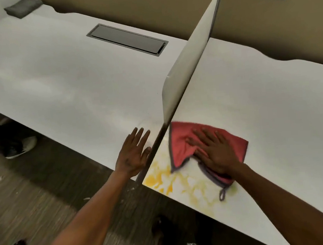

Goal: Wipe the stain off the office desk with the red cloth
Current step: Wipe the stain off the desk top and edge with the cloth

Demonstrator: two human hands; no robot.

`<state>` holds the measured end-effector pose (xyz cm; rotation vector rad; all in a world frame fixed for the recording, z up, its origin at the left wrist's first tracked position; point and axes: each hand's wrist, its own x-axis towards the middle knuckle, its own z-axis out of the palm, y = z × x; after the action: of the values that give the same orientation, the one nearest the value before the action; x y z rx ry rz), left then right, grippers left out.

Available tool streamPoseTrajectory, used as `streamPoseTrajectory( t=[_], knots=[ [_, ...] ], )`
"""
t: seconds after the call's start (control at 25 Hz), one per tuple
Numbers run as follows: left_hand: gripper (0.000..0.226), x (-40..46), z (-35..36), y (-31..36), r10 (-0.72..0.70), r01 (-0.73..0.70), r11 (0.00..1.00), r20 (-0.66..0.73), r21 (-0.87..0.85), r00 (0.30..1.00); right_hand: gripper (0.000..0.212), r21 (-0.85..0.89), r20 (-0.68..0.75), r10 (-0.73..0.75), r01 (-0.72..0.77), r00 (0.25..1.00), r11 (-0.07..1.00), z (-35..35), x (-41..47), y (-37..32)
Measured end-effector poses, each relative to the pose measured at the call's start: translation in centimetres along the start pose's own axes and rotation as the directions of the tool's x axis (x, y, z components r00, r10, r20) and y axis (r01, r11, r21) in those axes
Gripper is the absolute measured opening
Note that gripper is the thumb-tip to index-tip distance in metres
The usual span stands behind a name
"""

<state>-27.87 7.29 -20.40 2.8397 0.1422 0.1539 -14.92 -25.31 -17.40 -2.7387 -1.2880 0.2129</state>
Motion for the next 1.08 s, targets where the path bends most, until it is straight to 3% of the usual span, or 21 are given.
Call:
streamPoseTrajectory(
  t=[0.08,0.16,0.28,0.4,0.48,0.56,0.64,0.72,0.84,0.92,1.0,1.08],
  knots=[
    [0.062,-0.6,0.3,-0.4,-0.036,0.036,0.999,0.04,0.0,0.999,0.056,0.067,-0.017,0.265,-0.263,0.964,0.962,-0.4,2.2,-0.4],
    [0.062,-0.7,0.5,-0.5,-0.052,0.052,0.999,0.066,-0.006,0.996,0.058,0.122,-0.028,0.402,-0.396,0.915,0.91,-0.1,4.4,-3.1],
    [0.063,-0.5,0.9,-0.5,-0.013,0.016,1.0,0.121,-0.023,0.993,0.059,0.099,-0.03,0.206,-0.203,0.978,0.974,1.2,3.7,-6.7],
    [0.066,-0.7,1.5,-0.1,-0.01,0.017,0.999,0.129,-0.05,0.992,0.055,0.026,-0.015,0.017,-0.017,1.0,1.0,1.7,-0.7,-5.2],
    [0.065,-0.8,1.8,-0.2,-0.034,0.041,0.997,0.109,-0.065,0.994,0.054,0.034,-0.023,0.103,-0.102,0.994,0.994,1.1,-3.2,-2.4],
    [0.066,-0.9,2.3,-0.4,-0.003,0.008,0.998,0.096,-0.054,0.995,0.054,0.073,-0.017,0.299,-0.297,0.954,0.952,0.2,-4.3,-0.4],
    [0.067,-0.8,2.7,-0.6,0.043,-0.039,0.998,0.1,-0.045,0.994,0.056,0.134,-0.041,0.507,-0.498,0.861,0.857,0.3,-3.3,-1.2],
    [0.066,-0.8,2.8,-0.8,0.062,-0.056,0.997,0.116,-0.05,0.991,0.057,0.166,-0.051,0.618,-0.604,0.784,0.78,0.8,-2.0,-4.7],
    [0.068,-1.0,2.7,-1.2,0.107,-0.099,0.993,0.129,-0.065,0.986,0.059,0.114,-0.014,0.416,-0.412,0.909,0.904,2.5,-4.9,-8.3],
    [0.071,-1.4,2.6,-1.5,0.153,-0.143,0.987,0.149,-0.074,0.977,0.058,0.089,-0.002,0.368,-0.367,0.93,0.926,2.6,-9.0,-7.2],
    [0.072,-1.6,2.5,-1.6,0.174,-0.165,0.984,0.165,-0.068,0.971,0.057,0.08,-0.025,0.501,-0.498,0.865,0.863,2.1,-11.7,-5.3],
    [0.072,-1.8,2.6,-1.4,0.117,-0.112,0.993,0.152,-0.042,0.981,0.06,0.138,-0.024,0.688,-0.679,0.726,0.721,1.6,-11.2,-5.0]
  ],
)
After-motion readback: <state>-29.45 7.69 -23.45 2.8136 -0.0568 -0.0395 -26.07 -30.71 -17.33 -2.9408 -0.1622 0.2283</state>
